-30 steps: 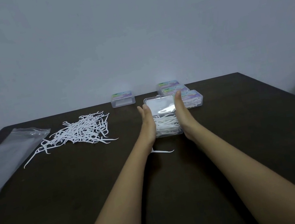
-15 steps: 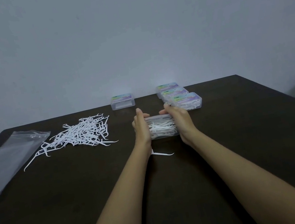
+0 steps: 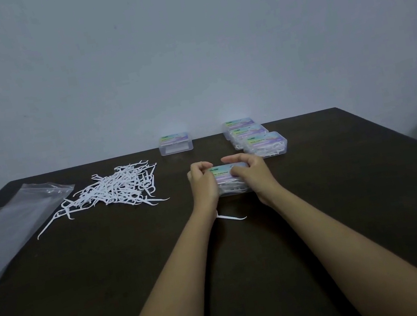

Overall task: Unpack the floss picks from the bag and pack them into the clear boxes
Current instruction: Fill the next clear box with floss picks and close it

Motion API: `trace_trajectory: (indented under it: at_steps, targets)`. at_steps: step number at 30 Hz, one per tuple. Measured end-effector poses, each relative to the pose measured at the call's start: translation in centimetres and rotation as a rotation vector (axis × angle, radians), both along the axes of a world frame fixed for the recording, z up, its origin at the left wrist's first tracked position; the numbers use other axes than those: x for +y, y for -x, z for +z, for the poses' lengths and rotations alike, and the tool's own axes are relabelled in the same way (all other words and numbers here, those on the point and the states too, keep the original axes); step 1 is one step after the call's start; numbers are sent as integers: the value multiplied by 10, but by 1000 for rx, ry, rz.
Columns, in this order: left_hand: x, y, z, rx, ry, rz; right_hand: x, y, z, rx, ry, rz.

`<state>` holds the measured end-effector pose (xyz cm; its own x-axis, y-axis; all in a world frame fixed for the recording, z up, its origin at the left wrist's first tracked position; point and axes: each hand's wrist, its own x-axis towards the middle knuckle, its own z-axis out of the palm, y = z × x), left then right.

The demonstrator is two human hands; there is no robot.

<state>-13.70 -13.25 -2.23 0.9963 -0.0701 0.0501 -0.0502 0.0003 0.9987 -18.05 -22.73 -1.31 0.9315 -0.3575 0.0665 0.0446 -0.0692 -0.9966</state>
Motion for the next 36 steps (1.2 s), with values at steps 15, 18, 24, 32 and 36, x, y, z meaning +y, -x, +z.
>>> trace_trajectory:
  at_steps: [15,18,24,32,36]
  targets:
    - [38,-6,10,46,-130,-629,-37,10,10,164,186,447]
    - [43,-6,10,-61,-293,-701,-40,11,10,170,219,422]
    - [49,-10,9,-246,-392,-638,-41,14,10,136,309,404]
    - [51,-10,9,-313,-411,-547,-45,17,10,78,309,358]
    - [54,-11,8,-289,-387,-556,-48,16,8,78,280,347]
